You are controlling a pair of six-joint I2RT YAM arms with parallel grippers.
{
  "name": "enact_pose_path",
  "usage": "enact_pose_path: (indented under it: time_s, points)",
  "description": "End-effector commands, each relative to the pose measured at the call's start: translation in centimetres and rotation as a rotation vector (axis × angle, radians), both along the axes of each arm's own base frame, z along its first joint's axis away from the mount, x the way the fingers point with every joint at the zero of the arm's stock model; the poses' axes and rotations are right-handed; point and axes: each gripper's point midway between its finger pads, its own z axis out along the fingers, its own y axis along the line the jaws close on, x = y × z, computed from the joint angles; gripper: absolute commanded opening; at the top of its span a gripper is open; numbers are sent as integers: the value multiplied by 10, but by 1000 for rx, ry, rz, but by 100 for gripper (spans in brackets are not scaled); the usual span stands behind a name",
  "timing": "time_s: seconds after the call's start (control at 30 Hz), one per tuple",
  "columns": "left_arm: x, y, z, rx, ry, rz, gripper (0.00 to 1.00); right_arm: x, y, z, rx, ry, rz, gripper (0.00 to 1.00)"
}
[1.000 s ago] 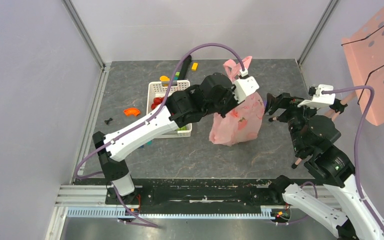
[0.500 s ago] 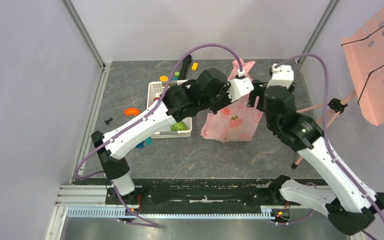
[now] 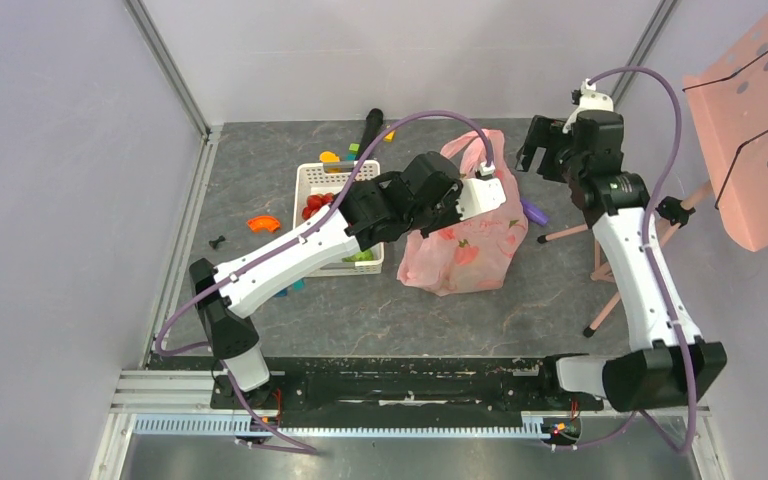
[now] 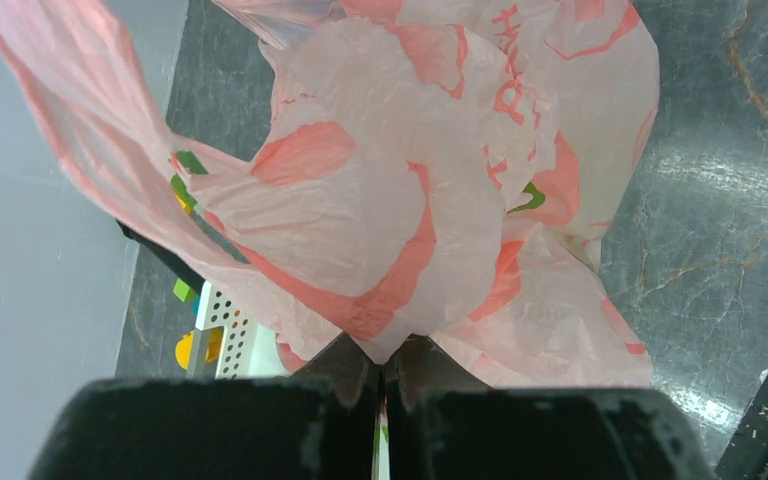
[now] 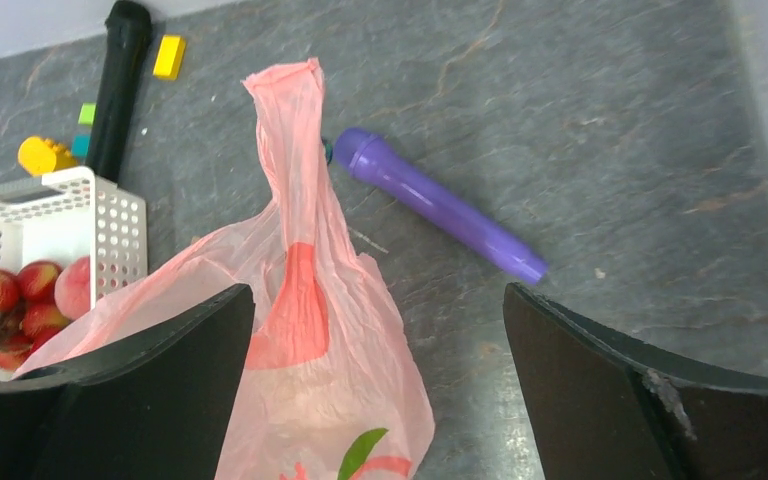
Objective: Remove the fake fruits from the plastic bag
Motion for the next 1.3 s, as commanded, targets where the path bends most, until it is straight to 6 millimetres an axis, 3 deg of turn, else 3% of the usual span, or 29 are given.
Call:
enact_pose_path:
  time_s: [0.0, 0.33, 0.6, 0.7, 0.8, 0.83, 0.9, 1.03, 1.13, 1.27]
  points:
    - [4, 3, 30, -48, -89, -10, 2, 16, 29, -3, 142, 5, 205, 98]
    - [5, 5, 27, -45, -91, -6, 2, 58, 51, -59, 262, 107, 325, 98]
    - [3, 5, 24, -44, -81, -9, 2, 86, 54, -94, 275, 181, 336, 98]
    - [4, 5, 22, -40, -80, -6, 2, 89, 59, -97, 288, 181, 367, 81]
    - [9, 8, 20, -37, -87, 19, 2, 87, 57, -80, 276, 120, 355, 38]
    - [14, 10, 19, -39, -86, 40, 2, 84, 54, -71, 266, 92, 347, 25]
    - [28, 18, 19, -48, -84, 103, 2, 72, 48, -51, 238, 34, 326, 10]
    - [67, 38, 34, -136, -72, 248, 2, 28, 38, -26, 201, -47, 276, 7]
    - [98, 49, 54, -199, -91, 325, 2, -11, 37, -24, 214, -70, 261, 6]
    - [122, 43, 80, -248, -156, 336, 2, -63, 40, -20, 257, -105, 258, 4]
